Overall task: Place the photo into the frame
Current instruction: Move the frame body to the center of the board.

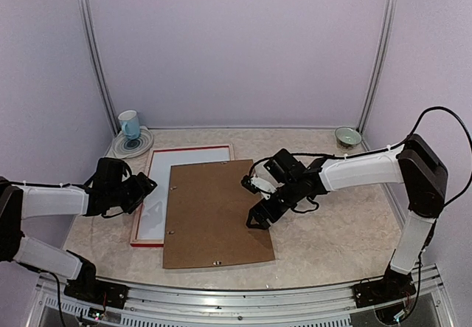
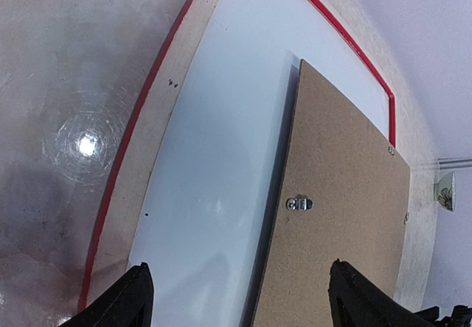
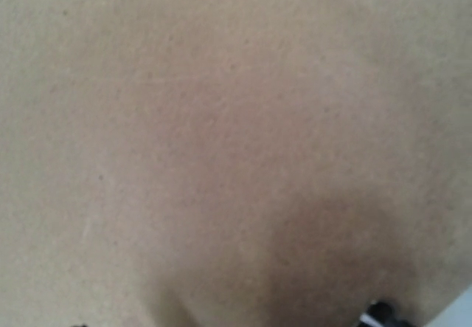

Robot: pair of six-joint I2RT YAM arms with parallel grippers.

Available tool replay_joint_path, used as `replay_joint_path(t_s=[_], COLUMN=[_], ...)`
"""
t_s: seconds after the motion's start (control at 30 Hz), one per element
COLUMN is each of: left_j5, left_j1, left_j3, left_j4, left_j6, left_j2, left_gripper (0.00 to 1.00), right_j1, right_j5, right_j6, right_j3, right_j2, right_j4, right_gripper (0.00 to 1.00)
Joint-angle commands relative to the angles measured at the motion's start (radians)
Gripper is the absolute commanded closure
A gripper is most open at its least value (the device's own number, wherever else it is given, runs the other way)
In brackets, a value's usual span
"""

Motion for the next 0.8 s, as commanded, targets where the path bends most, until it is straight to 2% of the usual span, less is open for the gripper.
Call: replay_joint_path(t_s=[0.0,0.17,0.2,0.23,0.6,0.77], left_j5=[-0.004,-0.031,-0.039,-0.045,-0.094,-0.082], left_j1=[0.010,0.023,0.028,0.031,0.066,0.080], left_j3=[-0.003,0.001,0.005,0.010,0.030,0.054], left_j4=[-0.001,0.008,0.007,0.006,0.063,0.099], left_j6=[0.006,0.028,0.032,0.039,0.033,0.042], left_j2=[-0.013,0.000,0.006,0.015,0.112,0.179], left_gripper=[0.19,0.15,0.04,0.02,0.01,0.01], right_j1=[-0.004,-0.111,-0.139,-0.161,-0.337,-0.347], right_j5=[0.030,-0.100,-0.135,-0.166,-0.468,-0.508], right_j6=[-0.004,0.050,0.066,0.085,0.232,0.239], right_j3=[0.045,0.032,0.024,0.013,-0.040,0.008], right_j2=[-0.015,-0.065,-0.065,-0.064,0.064,0.134], right_j4=[-0.043,-0.026,-0.013,0.006,0.221,0.241], right_gripper=[0.13,0.13,0.13,0.13,0.18,0.19])
